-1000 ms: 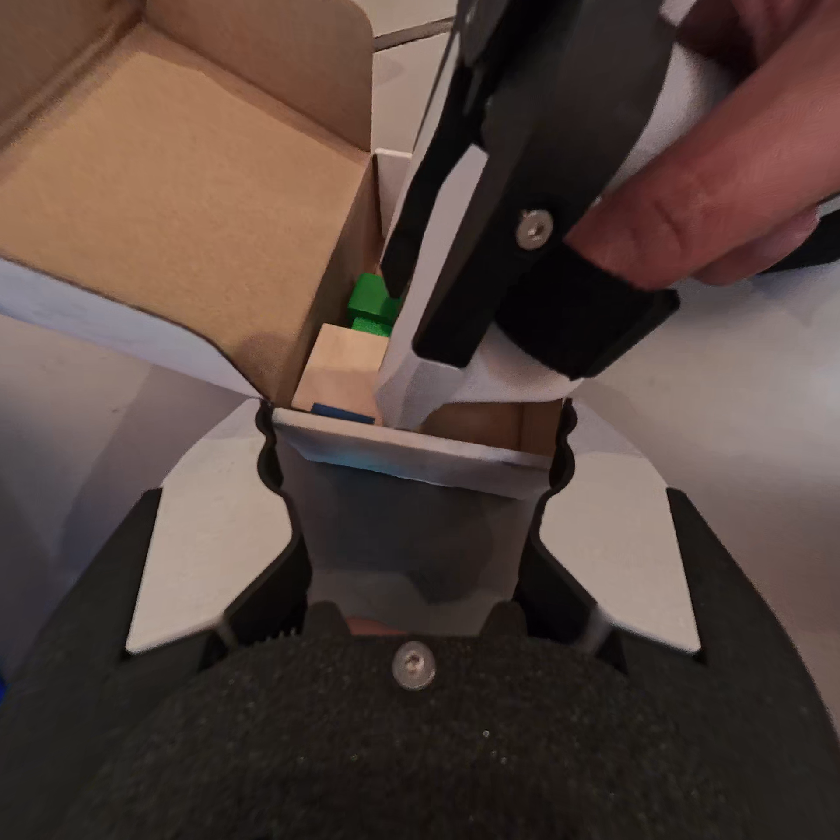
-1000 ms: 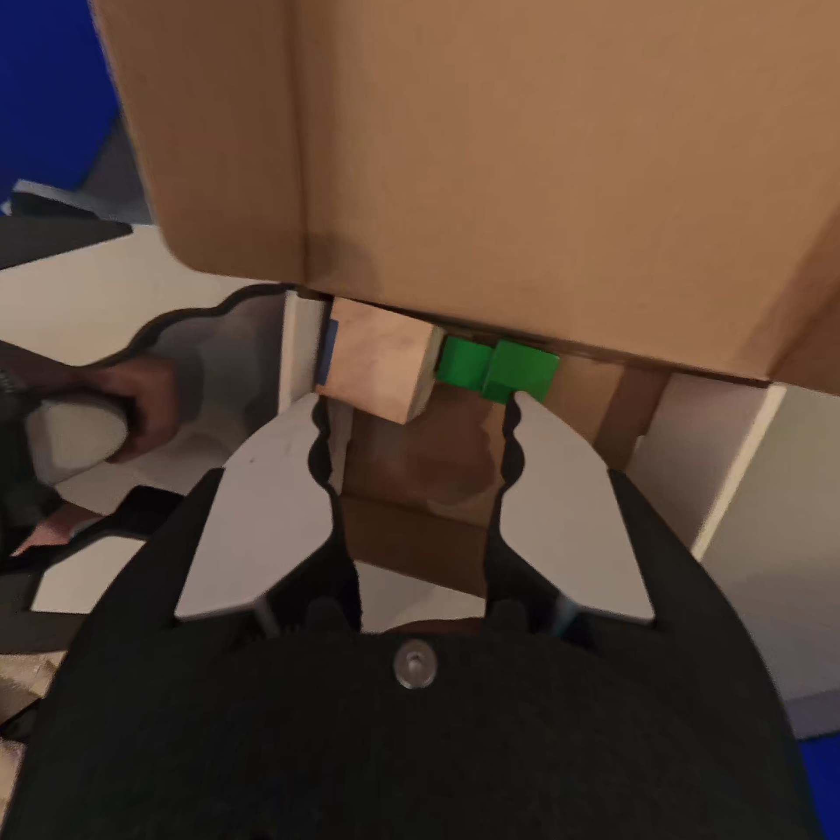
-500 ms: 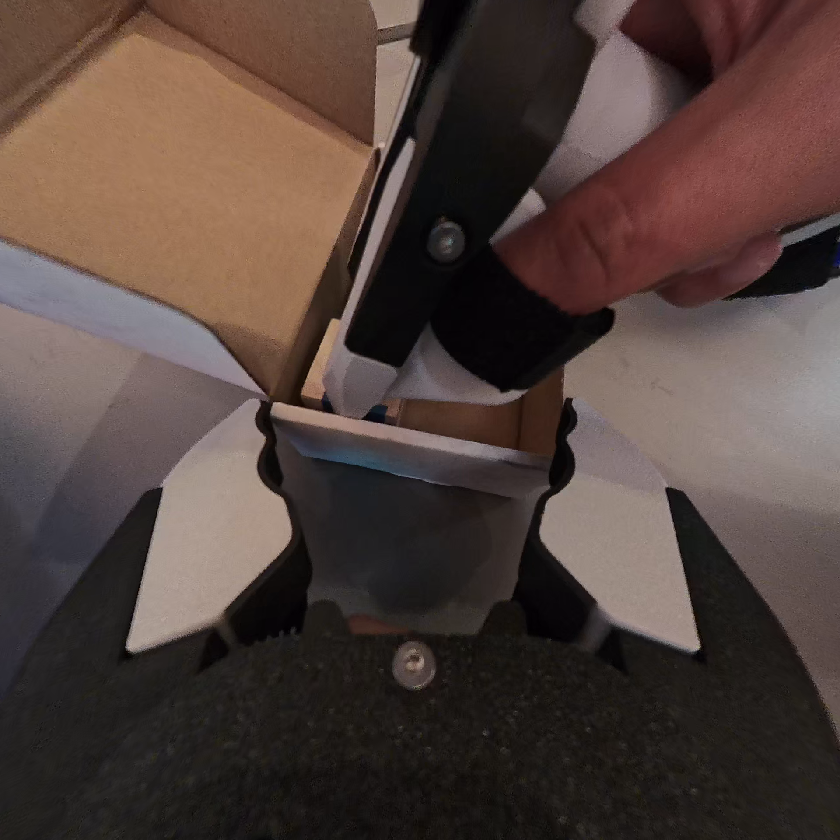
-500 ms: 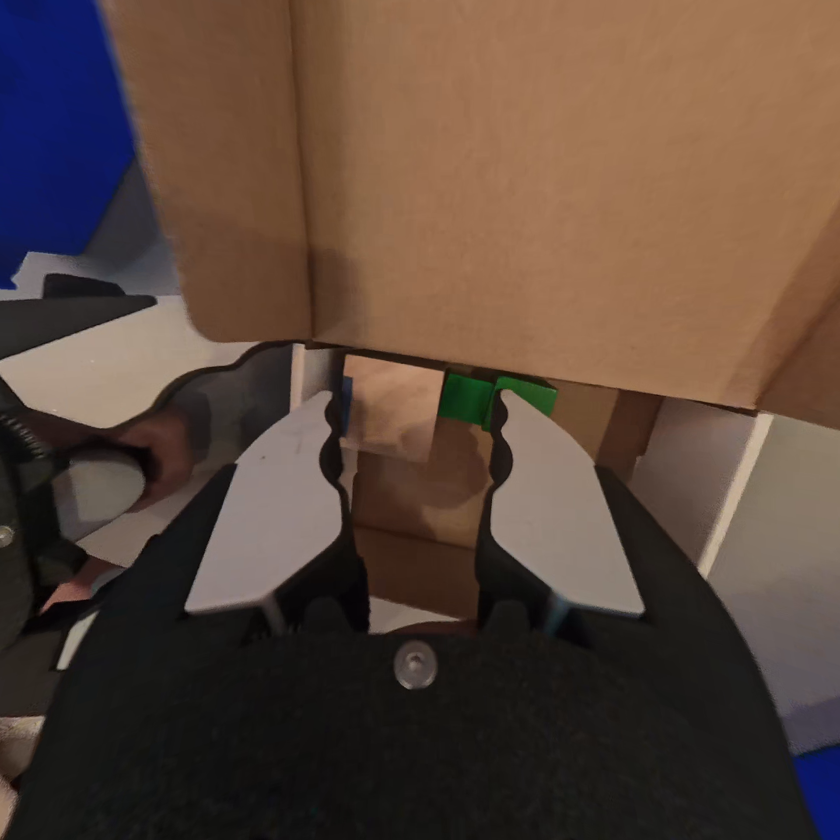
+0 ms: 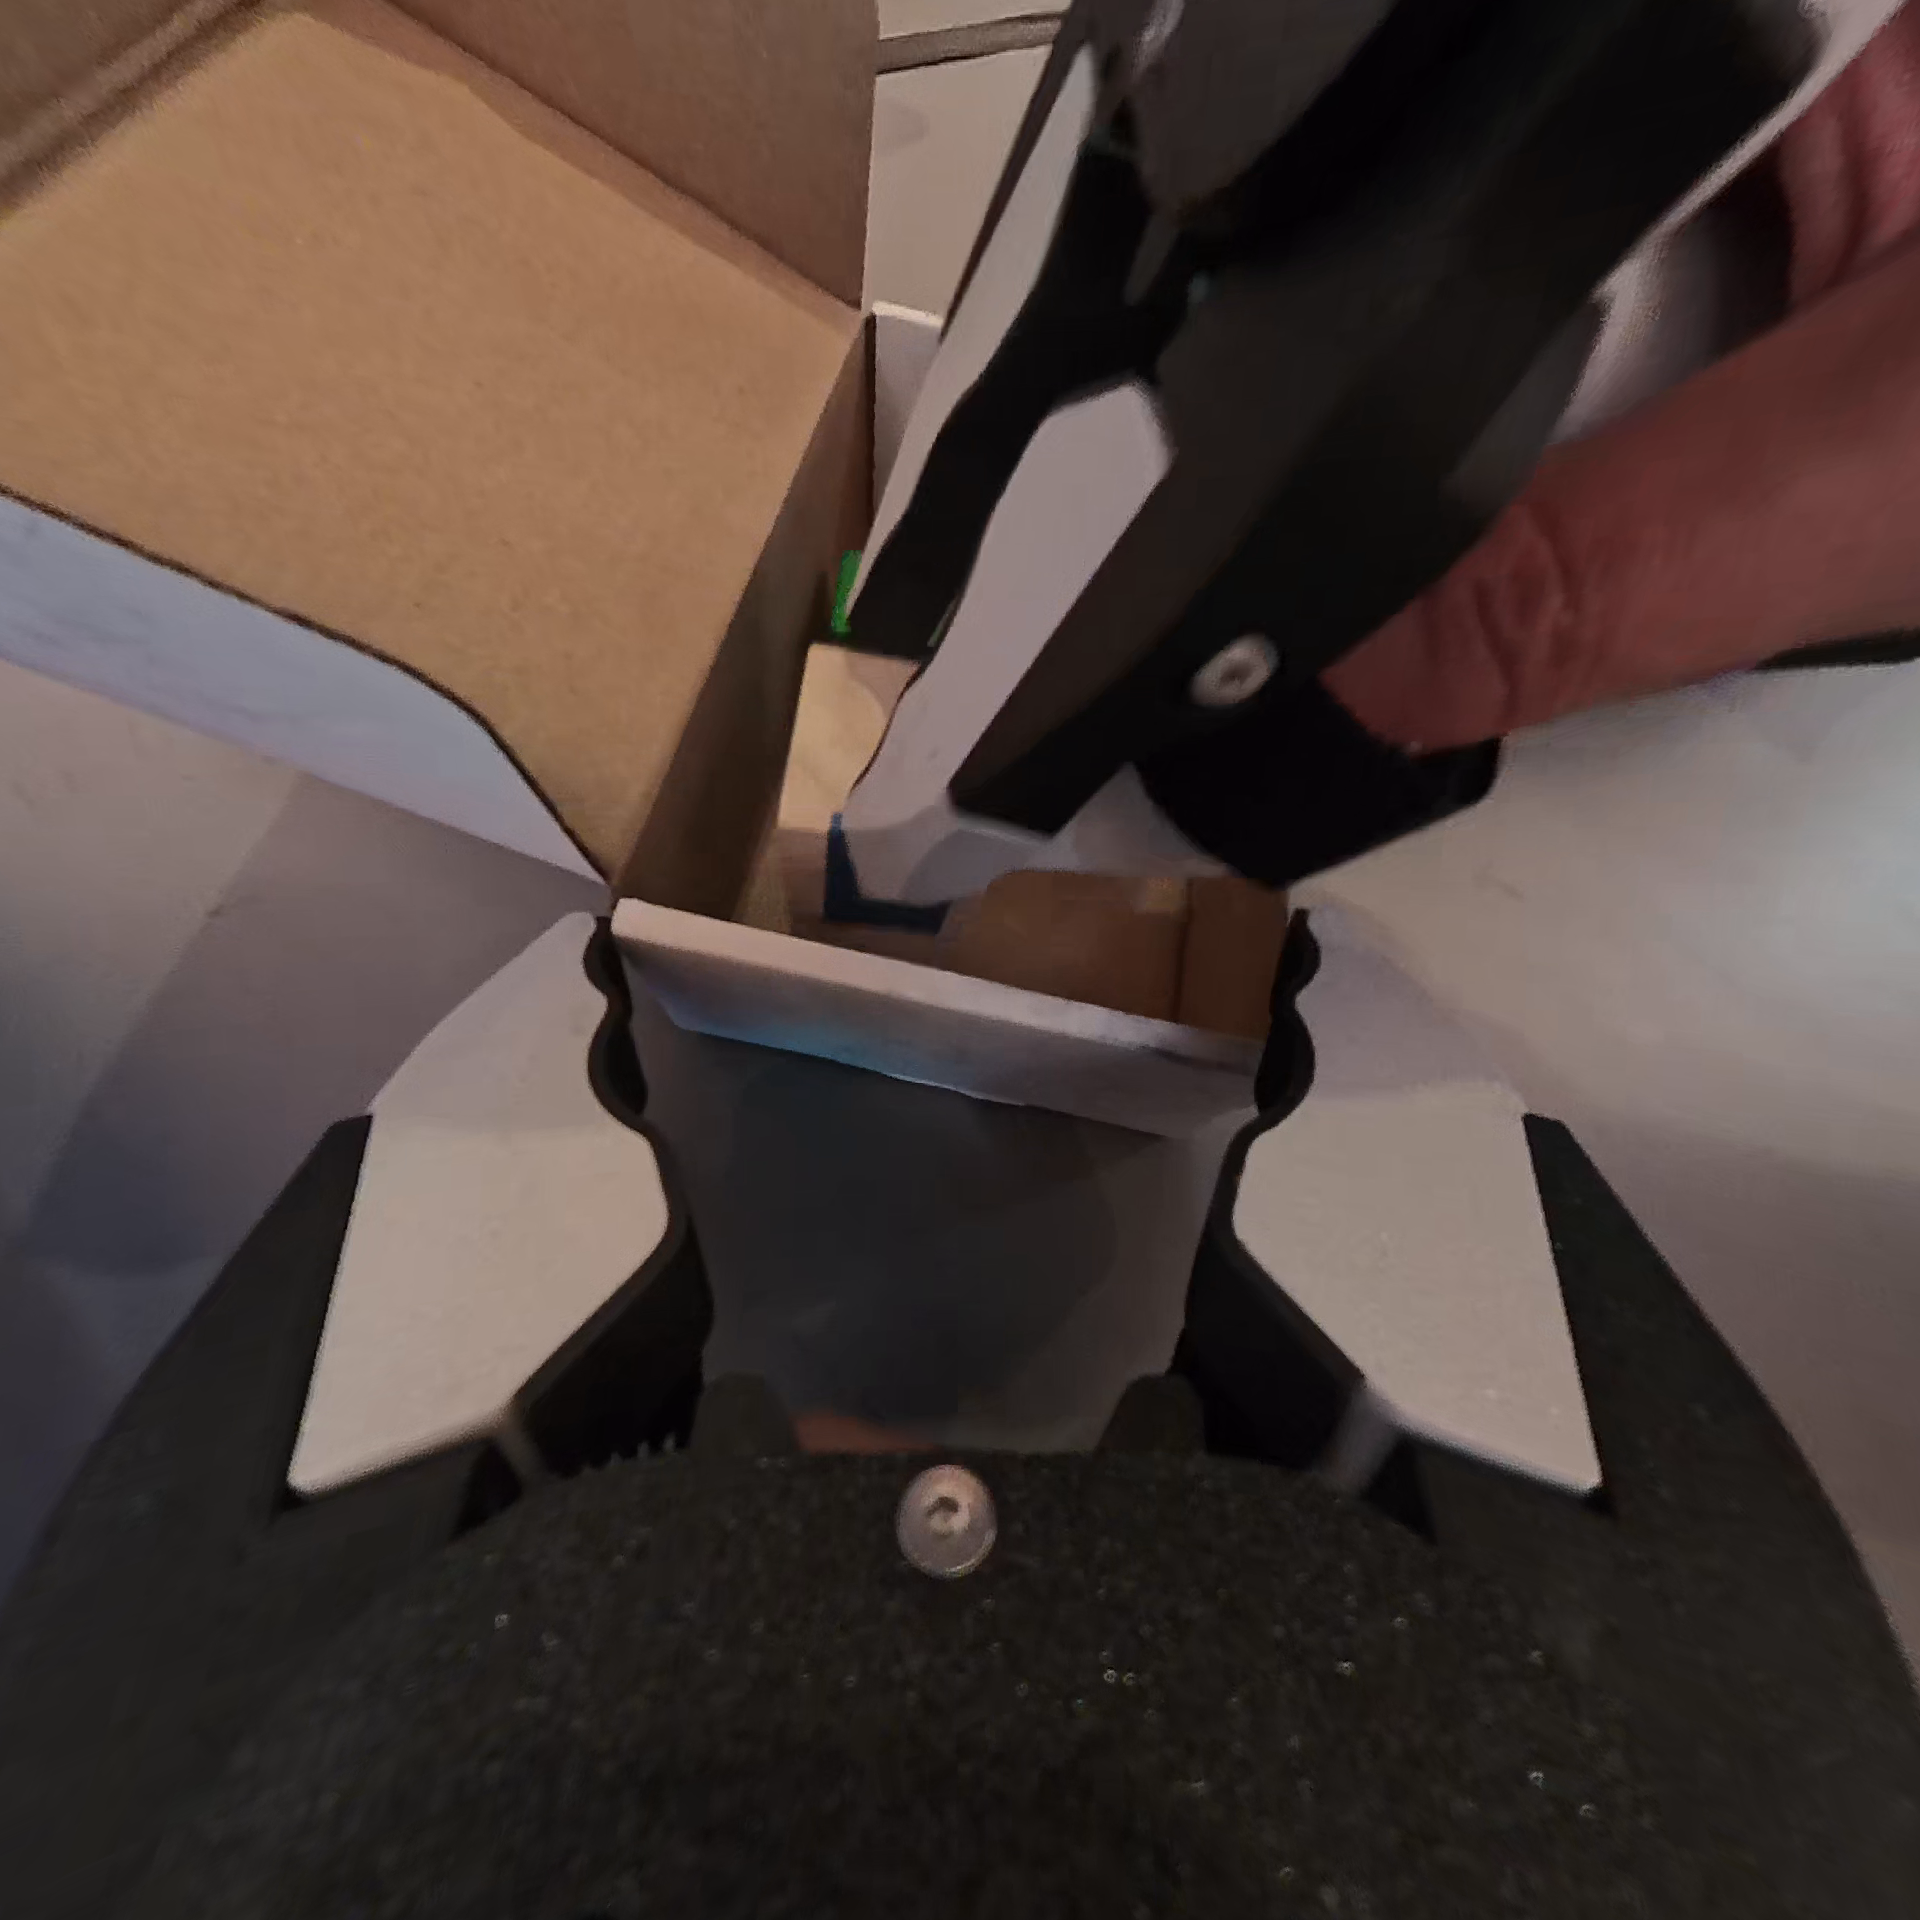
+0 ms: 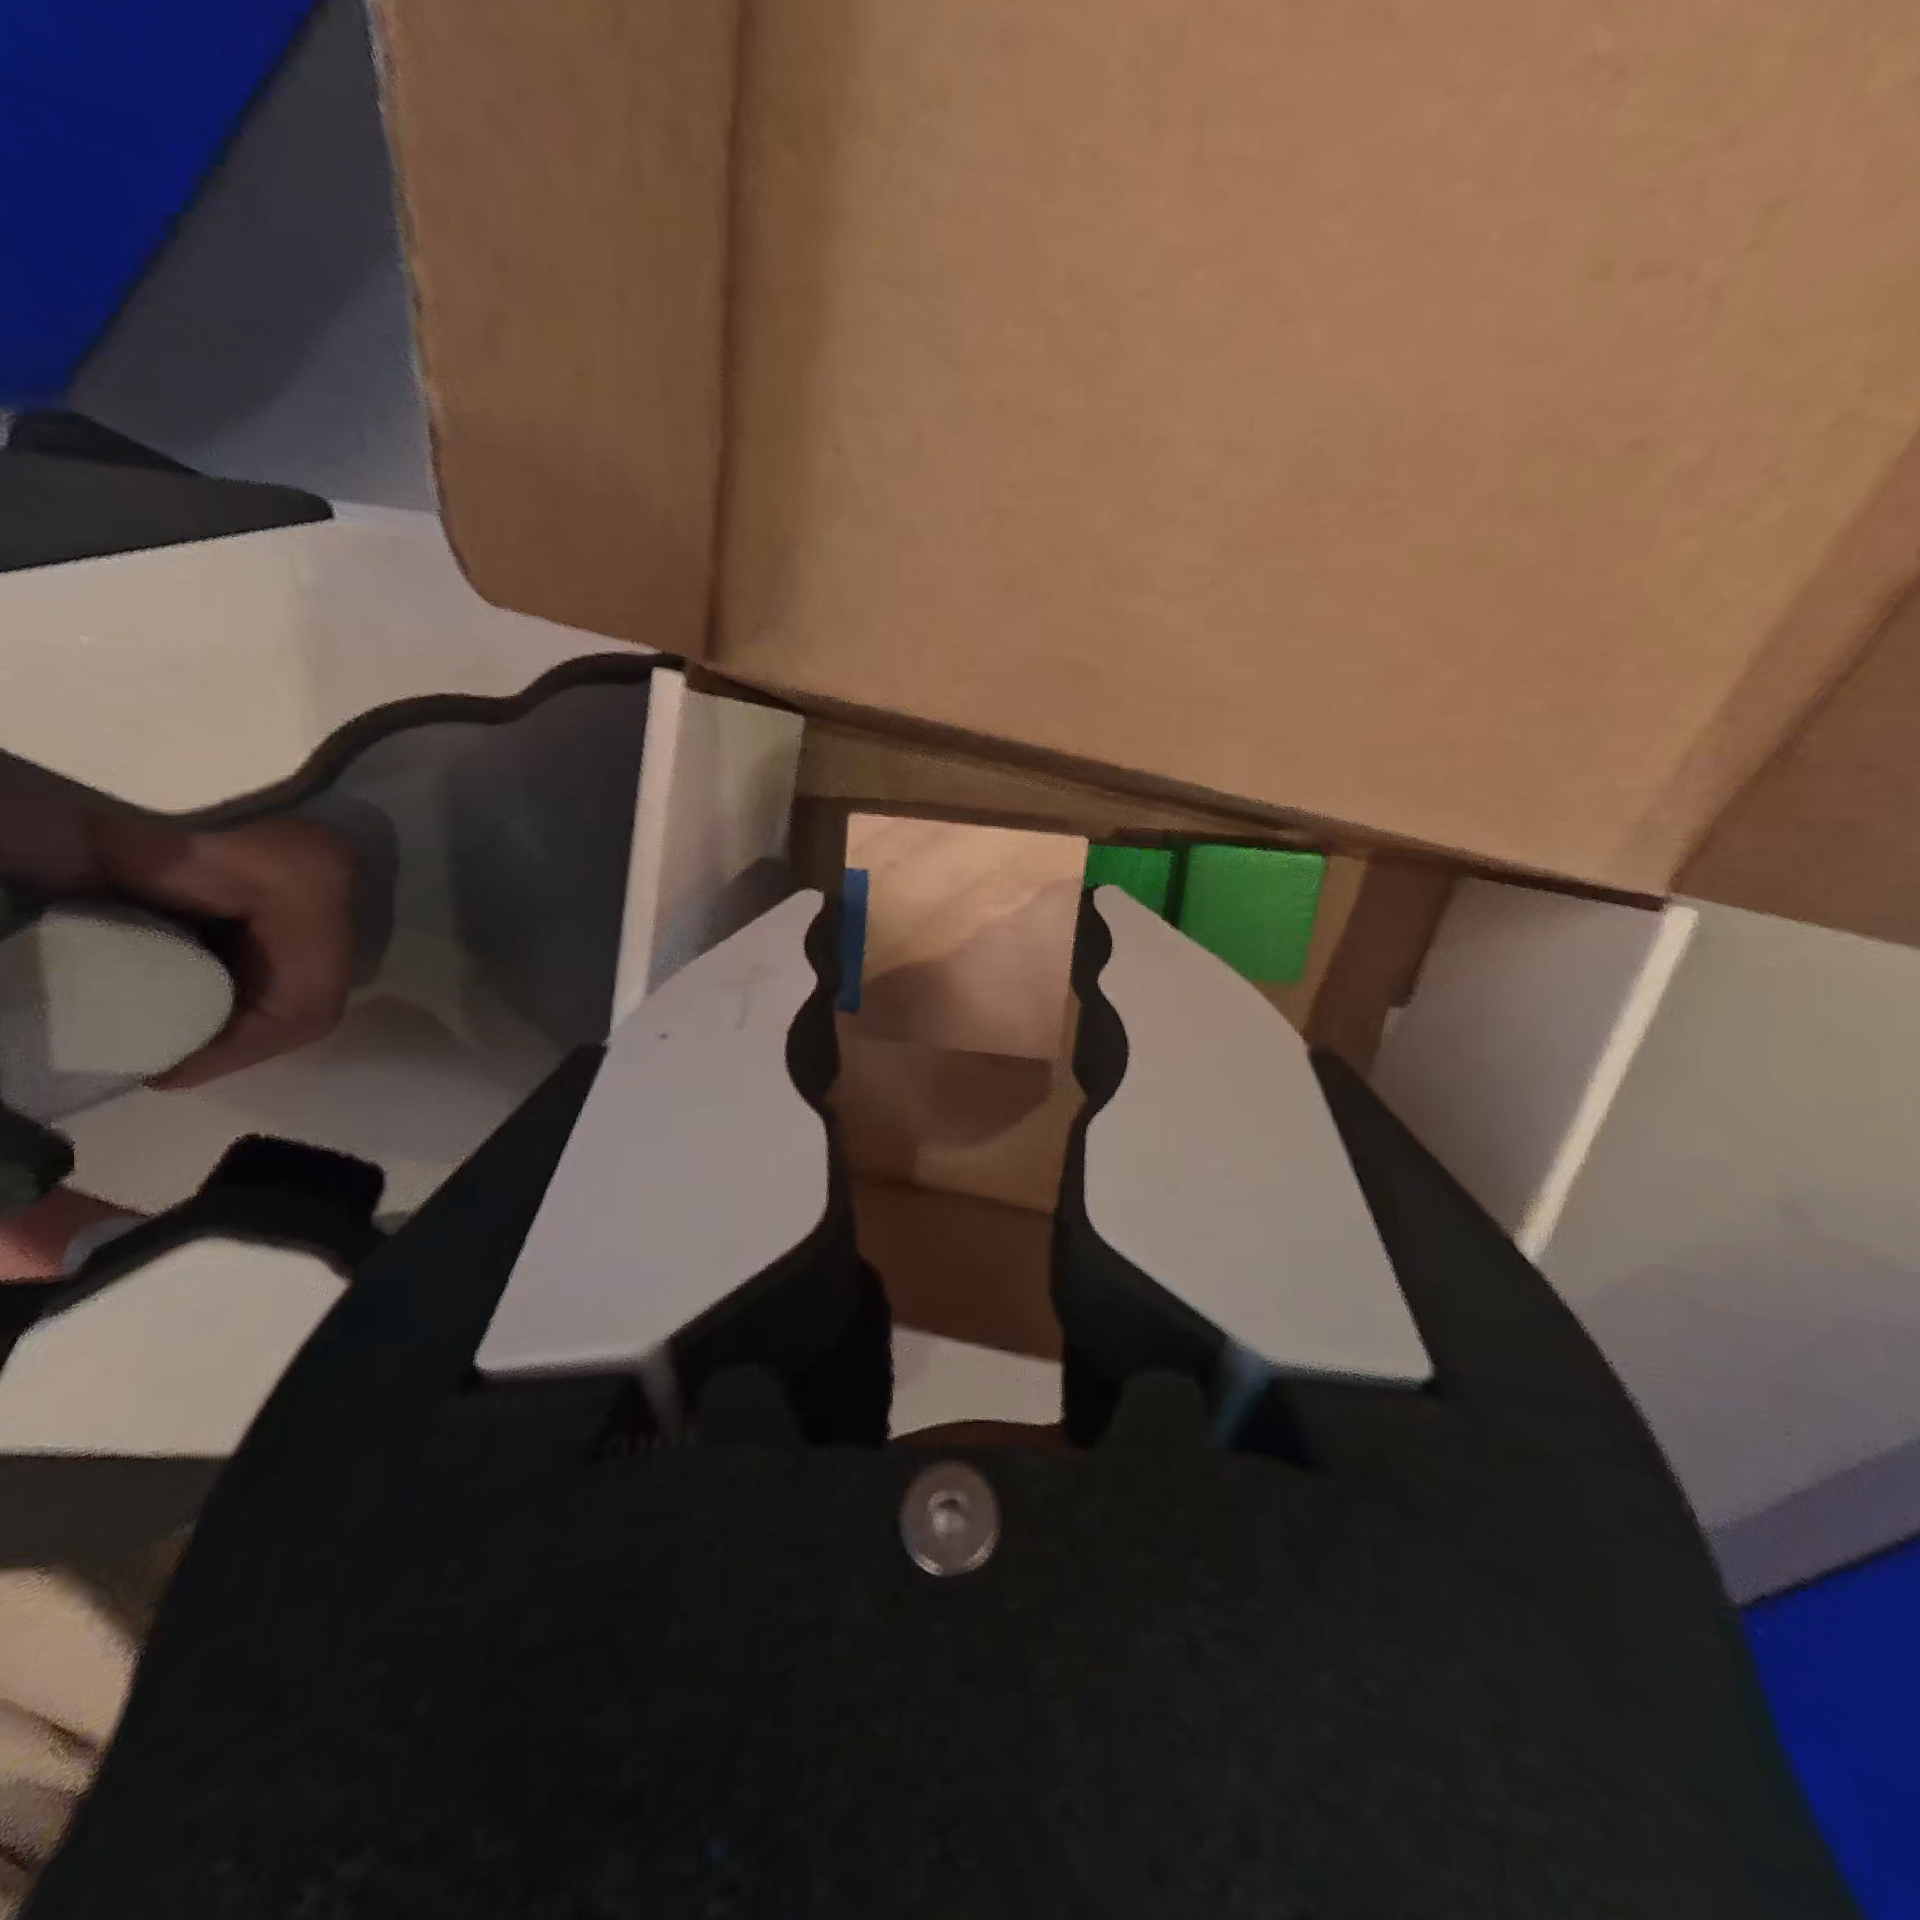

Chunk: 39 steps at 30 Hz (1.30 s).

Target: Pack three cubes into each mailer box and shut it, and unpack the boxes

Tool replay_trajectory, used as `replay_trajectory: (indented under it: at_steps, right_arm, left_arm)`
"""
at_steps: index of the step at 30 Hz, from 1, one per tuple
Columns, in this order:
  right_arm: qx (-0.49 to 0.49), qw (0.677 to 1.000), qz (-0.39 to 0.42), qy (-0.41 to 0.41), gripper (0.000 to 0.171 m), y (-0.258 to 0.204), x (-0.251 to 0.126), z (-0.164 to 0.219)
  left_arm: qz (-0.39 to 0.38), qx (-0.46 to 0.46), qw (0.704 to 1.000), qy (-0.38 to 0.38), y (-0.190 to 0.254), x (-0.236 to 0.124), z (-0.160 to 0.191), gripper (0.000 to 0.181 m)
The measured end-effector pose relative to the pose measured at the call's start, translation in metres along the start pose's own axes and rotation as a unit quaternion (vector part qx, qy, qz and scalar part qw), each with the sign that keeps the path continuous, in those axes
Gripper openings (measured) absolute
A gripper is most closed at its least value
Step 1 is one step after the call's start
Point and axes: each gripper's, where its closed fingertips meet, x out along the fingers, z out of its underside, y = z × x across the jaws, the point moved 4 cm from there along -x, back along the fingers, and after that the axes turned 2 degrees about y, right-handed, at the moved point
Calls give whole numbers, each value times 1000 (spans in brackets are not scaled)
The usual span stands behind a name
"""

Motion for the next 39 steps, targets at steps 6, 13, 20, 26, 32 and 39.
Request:
replay_trajectory:
  at_steps: [6, 13, 20, 26, 32, 39]
  right_arm:
    - [3, 991, 44, 126, 42, 23, -106, 2]
    - [171, 941, 222, 191, 42, 184, -236, 101]
    - [253, 963, 90, 37, 43, 254, -114, 195]
    - [220, 965, 139, 36, 43, 281, -80, 183]
    - [268, 956, 116, 22, 43, 302, -69, 170]
    - [229, 938, 174, 192, 49, 265, -163, 113]
  left_arm:
    - [3, -2, 1000, -2, 0, -1, 0, 115]
    - [8, 2, 1000, -8, -1, 0, 0, 115]
    - [10, 3, 1000, -15, -1, 0, 0, 114]
    - [12, 4, 1000, -10, -1, 0, 0, 114]
    - [11, 3, 1000, -9, -1, 0, 0, 114]
    - [9, -1, 1000, -6, -1, -1, 1, 114]
